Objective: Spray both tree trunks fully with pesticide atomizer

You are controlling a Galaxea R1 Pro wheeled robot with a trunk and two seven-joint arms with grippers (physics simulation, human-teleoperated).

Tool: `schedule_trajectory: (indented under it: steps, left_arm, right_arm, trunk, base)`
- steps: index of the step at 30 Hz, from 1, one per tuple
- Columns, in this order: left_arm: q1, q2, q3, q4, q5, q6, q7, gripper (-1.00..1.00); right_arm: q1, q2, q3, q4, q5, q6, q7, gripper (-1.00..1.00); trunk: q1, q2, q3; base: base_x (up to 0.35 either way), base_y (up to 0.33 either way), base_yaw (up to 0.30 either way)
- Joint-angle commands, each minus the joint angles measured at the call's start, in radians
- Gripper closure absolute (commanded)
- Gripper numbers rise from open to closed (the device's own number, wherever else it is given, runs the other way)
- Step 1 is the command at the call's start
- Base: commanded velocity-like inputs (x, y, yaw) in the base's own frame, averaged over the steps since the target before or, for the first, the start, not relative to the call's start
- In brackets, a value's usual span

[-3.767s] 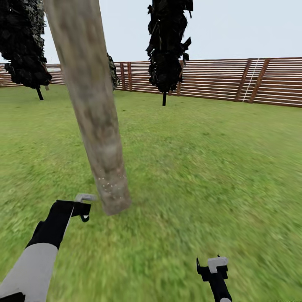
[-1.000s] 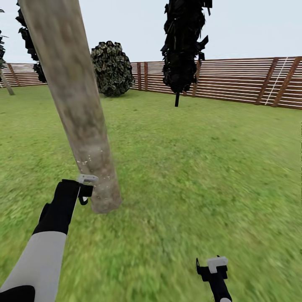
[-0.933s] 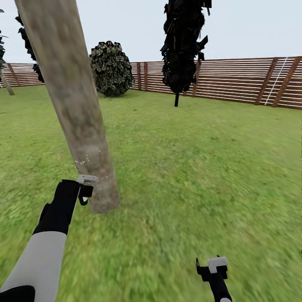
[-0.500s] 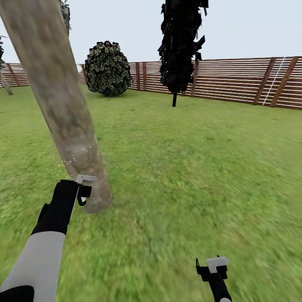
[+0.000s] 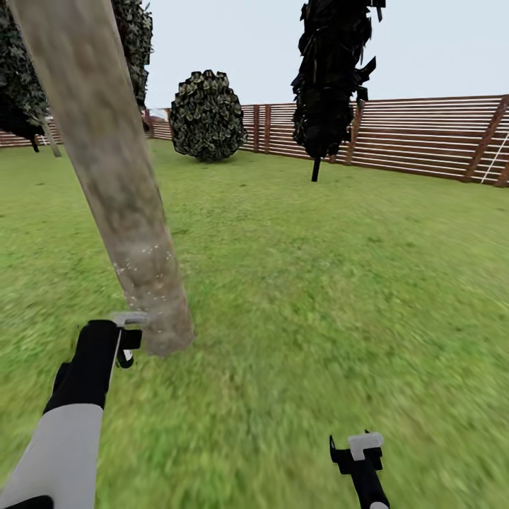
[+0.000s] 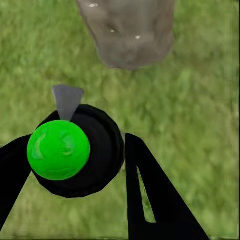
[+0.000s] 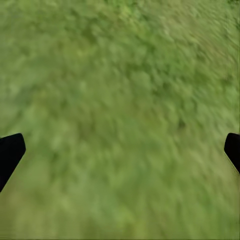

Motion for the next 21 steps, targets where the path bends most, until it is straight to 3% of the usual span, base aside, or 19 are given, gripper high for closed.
schedule_trajectory:
  steps: [1,3,6,7,10,12,14,17,18,21]
  left_arm:
    - [-0.001,-0.009,-0.013,0.011,-0.020,0.002,-0.009,1.00]
    - [-0.002,-0.031,-0.061,0.034,-0.018,0.004,-0.008,1.00]
    - [-0.003,-0.032,-0.072,0.041,-0.020,0.004,-0.008,1.00]
    - [-0.002,-0.022,-0.069,0.044,-0.021,0.004,-0.008,1.00]
    - [0.002,0.066,-0.024,0.047,-0.023,0.004,-0.008,1.00]
    - [0.033,0.092,-0.012,0.048,-0.023,0.002,-0.008,1.00]
    - [0.050,0.071,-0.013,0.065,-0.019,0.000,-0.008,1.00]
    - [0.054,0.002,-0.014,0.092,-0.021,-0.032,0.006,1.00]
    - [0.055,-0.023,-0.013,0.097,-0.017,-0.060,0.037,1.00]
    - [0.055,-0.042,-0.005,0.101,-0.014,-0.081,0.095,1.00]
  right_arm:
    - [0.000,0.000,0.009,0.000,-0.005,-0.001,-0.005,-1.00]
    - [0.000,0.000,0.009,0.000,-0.005,-0.001,-0.005,-1.00]
    - [0.000,0.000,0.009,0.000,-0.005,-0.001,-0.004,-1.00]
    - [0.000,0.000,0.009,0.000,-0.005,-0.001,-0.004,-1.00]
    - [0.000,0.000,0.009,0.000,-0.005,-0.001,-0.004,-1.00]
    - [0.000,0.001,0.009,0.000,-0.005,-0.001,-0.004,-1.00]
    - [0.000,0.002,0.009,0.000,-0.005,-0.001,-0.005,-1.00]
    - [0.000,0.002,0.009,0.000,-0.005,-0.001,-0.005,-1.00]
    - [0.000,0.002,0.009,0.000,-0.005,-0.001,-0.005,-1.00]
    - [0.000,0.002,0.009,0.000,-0.005,-0.001,-0.005,-1.00]
  trunk:
    - [0.000,0.000,-0.001]
    - [0.000,0.000,-0.001]
    - [0.000,0.000,-0.001]
    - [0.000,0.000,-0.001]
    - [0.000,0.000,-0.001]
    - [0.000,0.000,-0.001]
    - [0.000,0.000,-0.001]
    - [0.000,0.000,-0.001]
    - [0.000,0.000,-0.001]
    - [0.000,0.000,-0.001]
  base:
    - [0.212,-0.220,0.038]
    - [0.217,-0.216,0.014]
    - [0.225,-0.208,0.002]
    - [0.232,-0.200,0.001]
    - [0.232,-0.198,0.000]
    - [0.211,-0.207,0.000]
    - [0.084,-0.250,0.021]
    - [0.019,-0.268,0.186]
    - [0.004,-0.273,0.259]
    - [0.001,-0.273,0.272]
